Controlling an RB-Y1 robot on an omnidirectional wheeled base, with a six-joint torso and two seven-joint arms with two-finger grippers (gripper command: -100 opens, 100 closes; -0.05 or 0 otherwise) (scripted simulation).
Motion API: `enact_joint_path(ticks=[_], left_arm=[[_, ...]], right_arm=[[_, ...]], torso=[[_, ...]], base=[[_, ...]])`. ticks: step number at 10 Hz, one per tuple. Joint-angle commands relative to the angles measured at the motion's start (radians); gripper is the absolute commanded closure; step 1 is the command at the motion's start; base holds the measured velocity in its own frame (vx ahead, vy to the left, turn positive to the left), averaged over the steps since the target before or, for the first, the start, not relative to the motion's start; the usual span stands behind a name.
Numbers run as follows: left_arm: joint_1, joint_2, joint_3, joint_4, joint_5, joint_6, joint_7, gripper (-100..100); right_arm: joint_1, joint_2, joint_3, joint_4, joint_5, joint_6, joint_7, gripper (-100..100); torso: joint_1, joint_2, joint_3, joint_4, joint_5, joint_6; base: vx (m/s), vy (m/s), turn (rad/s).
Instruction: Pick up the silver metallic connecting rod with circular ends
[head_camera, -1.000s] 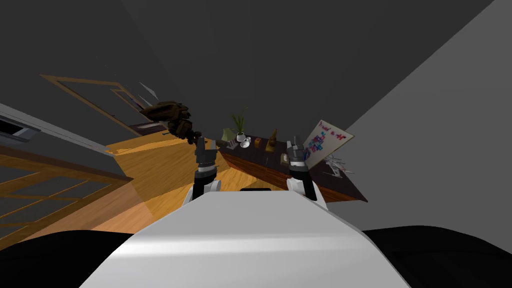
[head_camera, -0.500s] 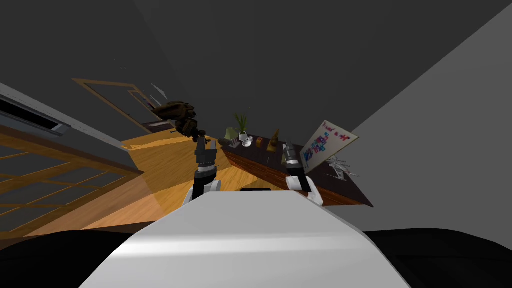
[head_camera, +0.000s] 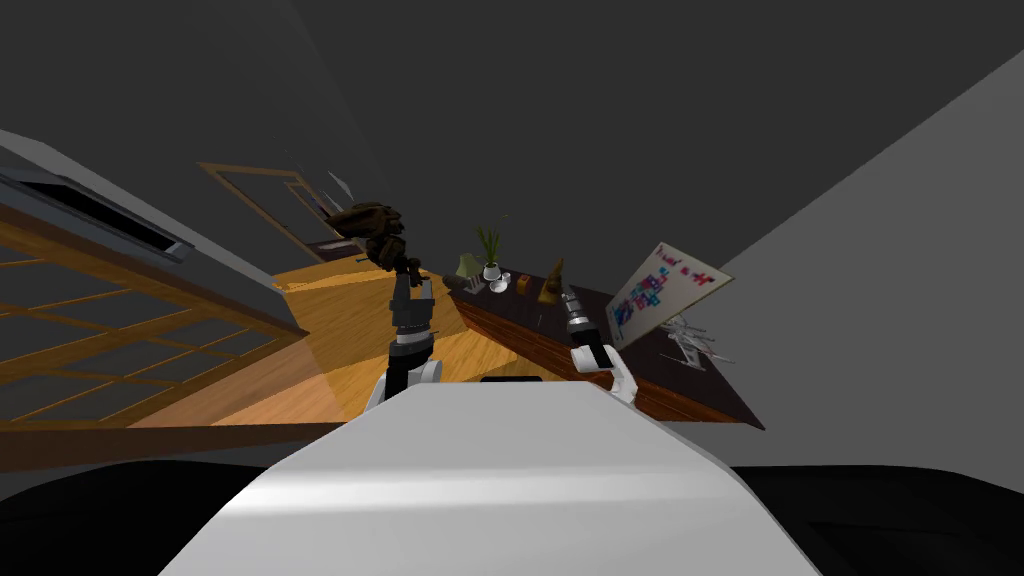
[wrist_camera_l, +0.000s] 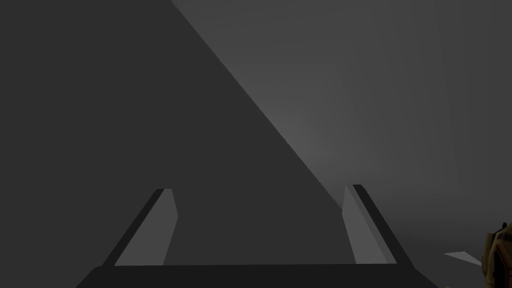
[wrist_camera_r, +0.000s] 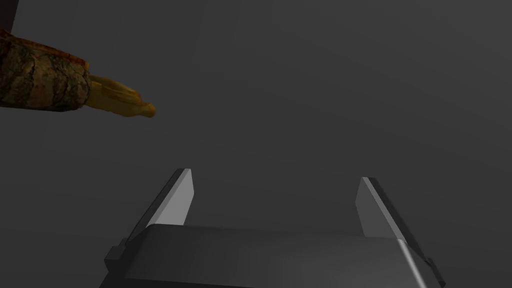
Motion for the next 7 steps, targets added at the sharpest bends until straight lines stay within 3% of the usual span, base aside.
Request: enact_joint_path(ticks=[1, 7], left_arm=[[0.000, 0.000, 0.000, 0.000, 0.000, 0.000, 0.000, 0], [0.000, 0.000, 0.000, 0.000, 0.000, 0.000, 0.000, 0]], right_arm=[[-0.008, -0.002, 0.005, 0.035, 0.005, 0.010, 0.012, -100], [-0.118, -0.068, 0.027, 0.214, 0.017, 0.132, 0.065, -100]], torso=[[0.000, 0.000, 0.000, 0.000, 0.000, 0.000], [0.001, 0.000, 0.000, 0.000, 0.000, 0.000]], base=[[-0.010, 0.000, 0.047], [-0.011, 0.007, 0.085]])
